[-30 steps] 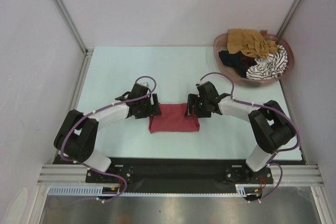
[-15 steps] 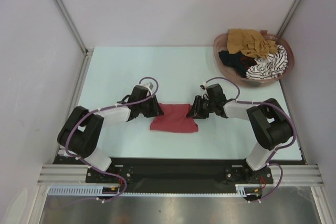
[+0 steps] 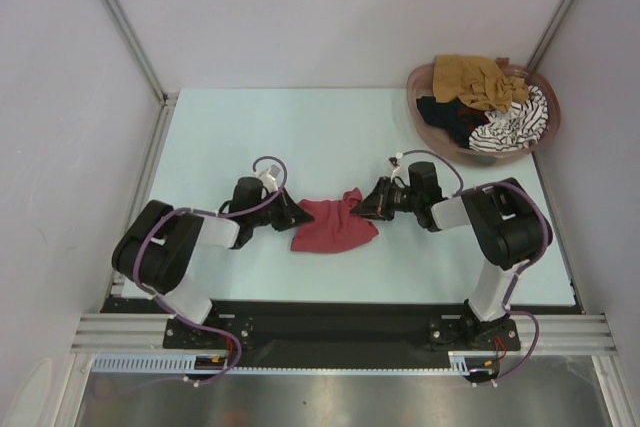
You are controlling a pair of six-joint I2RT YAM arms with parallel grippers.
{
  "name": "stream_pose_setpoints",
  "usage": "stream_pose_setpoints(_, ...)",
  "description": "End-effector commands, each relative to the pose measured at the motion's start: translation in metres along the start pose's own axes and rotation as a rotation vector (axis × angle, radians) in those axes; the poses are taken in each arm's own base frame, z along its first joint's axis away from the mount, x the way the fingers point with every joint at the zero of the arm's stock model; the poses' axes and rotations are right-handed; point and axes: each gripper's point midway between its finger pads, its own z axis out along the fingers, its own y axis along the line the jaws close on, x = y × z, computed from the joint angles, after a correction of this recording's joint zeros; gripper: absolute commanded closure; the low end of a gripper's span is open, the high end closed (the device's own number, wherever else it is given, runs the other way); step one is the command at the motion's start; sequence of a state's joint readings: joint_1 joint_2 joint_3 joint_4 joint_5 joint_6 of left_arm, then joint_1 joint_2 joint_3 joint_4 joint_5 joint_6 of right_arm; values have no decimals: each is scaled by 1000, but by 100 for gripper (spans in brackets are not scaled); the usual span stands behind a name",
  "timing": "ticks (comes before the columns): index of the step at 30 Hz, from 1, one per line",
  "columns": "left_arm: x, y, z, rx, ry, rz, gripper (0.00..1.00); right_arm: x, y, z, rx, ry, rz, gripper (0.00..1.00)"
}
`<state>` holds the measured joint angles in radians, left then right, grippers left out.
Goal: Fold and stack the tank tops
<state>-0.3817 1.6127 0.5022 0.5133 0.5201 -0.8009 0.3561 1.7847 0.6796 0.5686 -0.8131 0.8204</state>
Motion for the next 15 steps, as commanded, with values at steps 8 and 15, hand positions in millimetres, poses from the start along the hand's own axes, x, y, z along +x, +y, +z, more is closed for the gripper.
stream_pose_setpoints(8,1,7,1,137,-24,-92,100,6,-25,-4,-125,-13,136,100)
stream_pose_setpoints(15,9,24,-3,76,-16,-119,100,13,-45,-9,-64,-19,185,91)
